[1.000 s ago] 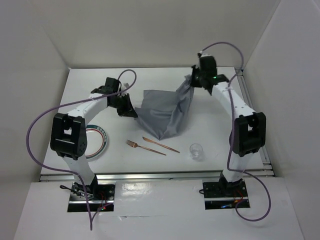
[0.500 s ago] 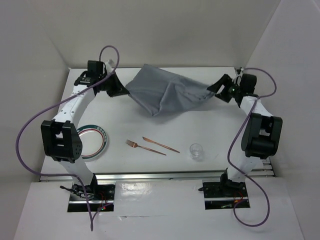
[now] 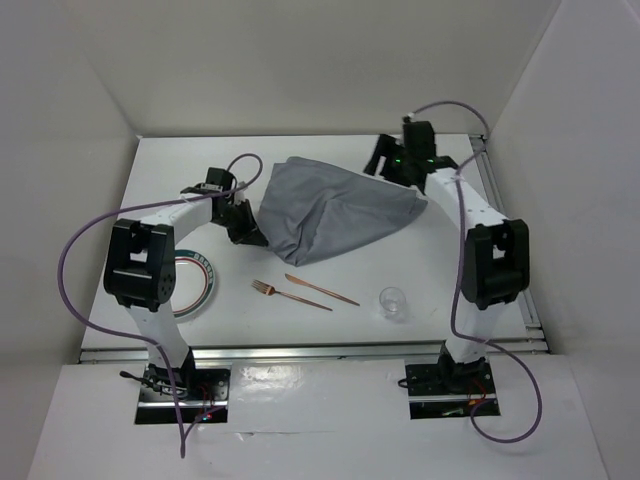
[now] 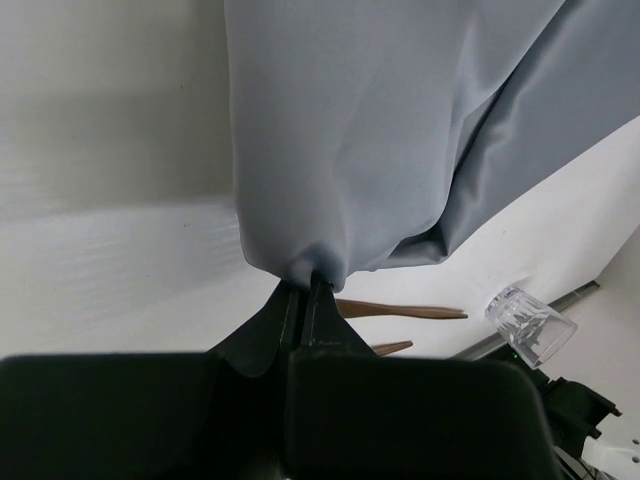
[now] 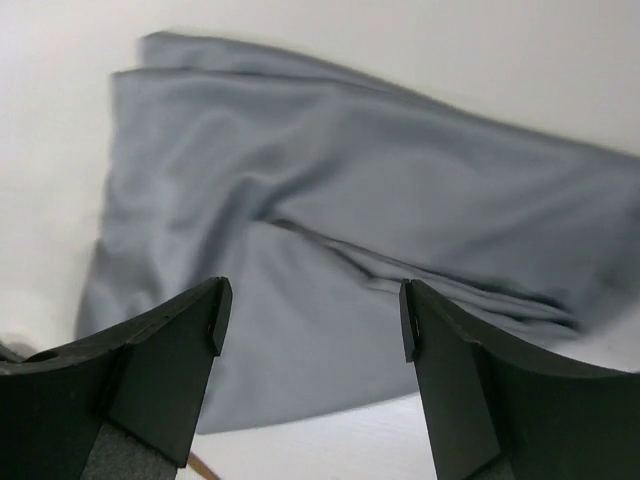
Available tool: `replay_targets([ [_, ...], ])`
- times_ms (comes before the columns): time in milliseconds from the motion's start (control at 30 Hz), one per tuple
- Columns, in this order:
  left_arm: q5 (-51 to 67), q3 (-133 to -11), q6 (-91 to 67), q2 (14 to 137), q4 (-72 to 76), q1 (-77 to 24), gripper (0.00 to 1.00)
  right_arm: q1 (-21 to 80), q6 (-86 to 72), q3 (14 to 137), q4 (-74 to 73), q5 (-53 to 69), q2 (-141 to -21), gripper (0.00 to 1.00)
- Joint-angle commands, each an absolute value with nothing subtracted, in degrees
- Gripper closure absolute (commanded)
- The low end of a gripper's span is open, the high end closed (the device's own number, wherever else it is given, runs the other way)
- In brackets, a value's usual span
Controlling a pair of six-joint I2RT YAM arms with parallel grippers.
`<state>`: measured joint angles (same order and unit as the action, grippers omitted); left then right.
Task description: Set the dinner table for one person
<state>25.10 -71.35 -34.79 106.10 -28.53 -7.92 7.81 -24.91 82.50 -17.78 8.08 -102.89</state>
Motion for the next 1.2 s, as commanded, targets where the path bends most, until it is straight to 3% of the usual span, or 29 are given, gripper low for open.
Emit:
replay_targets([
  [0,24.0,-72.3,-34.9,102.6,-27.8,-7.7,1.00,16.8,-23.6,93.1,-26.5,-1.7,-110.0,0.20],
  [100,21.2,-72.3,-35.4,101.0,-29.8,-7.7,1.00,23.9,-25.6,102.5,-32.6,-8.9,-118.0,0.23],
  [200,15.9,-73.9,-35.4,99.7,-32.8,-7.1,1.00,28.5,-26.2,108.2,-33.9,-13.6,-123.0,0.34],
  [367,10.6,-76.1,-34.3,97.2,-37.3,-5.9,1.00,29.8,-29.9,119.2,-41.2,-13.8,-130.9,0.35],
  [567,11.2,-76.1,-33.1,96.4,-37.3,-4.7,1.00,32.4,-35.1,125.1,-47.8,-19.3,-136.4,0.50],
  [733,12.9,-75.6,-32.6,96.4,-37.3,-4.2,1.00,33.0,-36.6,122.7,-48.3,-21.8,-136.4,0.49],
  [967,14.1,-75.6,-32.6,96.9,-36.7,-4.2,1.00,34.1,-35.2,123.2,-46.3,-19.4,-137.6,0.33],
  [1100,15.2,-75.1,-32.6,96.9,-36.0,-4.2,1.00,34.1,-35.2,125.1,-46.8,-18.8,-140.4,0.34],
  [1167,15.2,-74.5,-32.6,96.9,-36.0,-4.2,1.00,34.1,-35.2,126.9,-47.6,-19.3,-141.7,0.41],
])
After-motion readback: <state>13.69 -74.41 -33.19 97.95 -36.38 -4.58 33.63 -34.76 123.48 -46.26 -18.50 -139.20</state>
